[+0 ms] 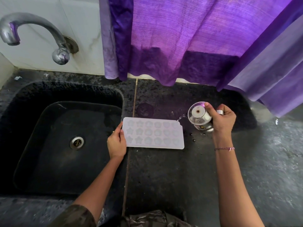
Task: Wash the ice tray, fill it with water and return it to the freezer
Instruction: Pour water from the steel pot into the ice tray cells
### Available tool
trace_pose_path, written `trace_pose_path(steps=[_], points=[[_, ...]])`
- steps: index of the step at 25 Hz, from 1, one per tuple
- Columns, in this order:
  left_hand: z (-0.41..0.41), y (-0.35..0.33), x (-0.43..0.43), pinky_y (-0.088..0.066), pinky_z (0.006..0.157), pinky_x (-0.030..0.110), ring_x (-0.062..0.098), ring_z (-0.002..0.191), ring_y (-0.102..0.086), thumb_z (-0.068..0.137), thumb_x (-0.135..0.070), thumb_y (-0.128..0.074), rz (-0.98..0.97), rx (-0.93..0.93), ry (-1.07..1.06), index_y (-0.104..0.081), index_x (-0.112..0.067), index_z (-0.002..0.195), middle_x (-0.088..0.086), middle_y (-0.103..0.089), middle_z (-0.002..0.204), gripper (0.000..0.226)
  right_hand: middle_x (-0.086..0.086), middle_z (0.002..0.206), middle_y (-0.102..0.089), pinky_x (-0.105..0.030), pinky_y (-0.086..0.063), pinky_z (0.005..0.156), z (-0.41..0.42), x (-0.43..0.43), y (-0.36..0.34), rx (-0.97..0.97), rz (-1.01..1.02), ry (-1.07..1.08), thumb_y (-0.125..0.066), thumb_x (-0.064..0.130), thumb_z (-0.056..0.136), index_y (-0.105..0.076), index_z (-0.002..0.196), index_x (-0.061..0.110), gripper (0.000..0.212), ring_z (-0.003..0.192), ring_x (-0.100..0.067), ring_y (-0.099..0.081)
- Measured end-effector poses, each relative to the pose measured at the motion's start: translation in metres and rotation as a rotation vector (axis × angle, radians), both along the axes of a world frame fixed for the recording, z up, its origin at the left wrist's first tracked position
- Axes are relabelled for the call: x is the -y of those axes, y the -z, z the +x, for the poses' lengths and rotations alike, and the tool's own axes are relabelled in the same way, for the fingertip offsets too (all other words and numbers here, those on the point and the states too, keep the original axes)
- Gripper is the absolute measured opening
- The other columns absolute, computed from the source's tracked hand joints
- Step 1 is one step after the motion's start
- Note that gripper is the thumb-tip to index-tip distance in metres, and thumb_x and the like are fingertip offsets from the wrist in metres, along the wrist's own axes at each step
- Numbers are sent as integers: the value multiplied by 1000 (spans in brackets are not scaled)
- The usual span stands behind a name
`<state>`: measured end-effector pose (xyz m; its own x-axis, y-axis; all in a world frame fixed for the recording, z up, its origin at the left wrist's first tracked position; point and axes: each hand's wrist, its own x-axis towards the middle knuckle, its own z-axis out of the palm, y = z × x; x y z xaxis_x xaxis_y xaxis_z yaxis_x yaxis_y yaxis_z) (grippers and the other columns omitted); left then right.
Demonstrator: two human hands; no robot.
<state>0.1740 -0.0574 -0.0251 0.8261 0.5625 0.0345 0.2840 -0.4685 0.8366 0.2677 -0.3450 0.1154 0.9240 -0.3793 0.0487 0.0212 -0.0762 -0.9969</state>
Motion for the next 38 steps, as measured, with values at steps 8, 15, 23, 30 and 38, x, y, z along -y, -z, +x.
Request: trace_pose_path(steps=[8, 15, 23, 30, 38], points=[[1, 2, -1, -37, 56, 27, 10, 53, -45, 96, -10, -44, -6, -1, 0, -58, -18, 129, 2, -54, 62, 37, 15, 39, -39, -16, -37, 45, 0, 3, 1, -3, 57, 18, -78, 11, 74, -30, 52, 18, 53, 43, 0, -36], [0, 2, 0, -33, 51, 19, 8, 51, -45, 96, -10, -45, -7, 1, 1, -59, -16, 128, 3, -55, 62, 35, 15, 42, -40, -18, -41, 48, 0, 11, 6, -7, 255, 84, -76, 10, 75, -31, 54, 20, 51, 45, -3, -41], [0, 3, -2, -38, 57, 26, 14, 56, -47, 96, -11, -45, -29, -1, 1, -59, -15, 128, 18, -66, 74, 35, 12, 47, -38, -21, -40, 54, -8, 26, 15, -40, 329, 88, -77, 11, 75, -34, 41, 24, 55, 52, -7, -40], [0, 1, 0, -40, 60, 28, 25, 60, -53, 95, -9, -45, -33, 8, -8, -60, -15, 127, 23, -66, 78, 36, 13, 45, -35, -18, -35, 48, -16, 27, 19, -65, 112, 29, -79, 11, 73, -31, 50, 23, 54, 48, -5, -34], [0, 1, -1, -40, 61, 28, 18, 61, -50, 95, -9, -45, -38, -6, -14, -59, -16, 127, 21, -68, 80, 36, 14, 41, -32, -19, -31, 45, -21, 20, 20, -92, -34, -26, -81, 15, 71, -29, 52, 19, 55, 48, -7, -31]])
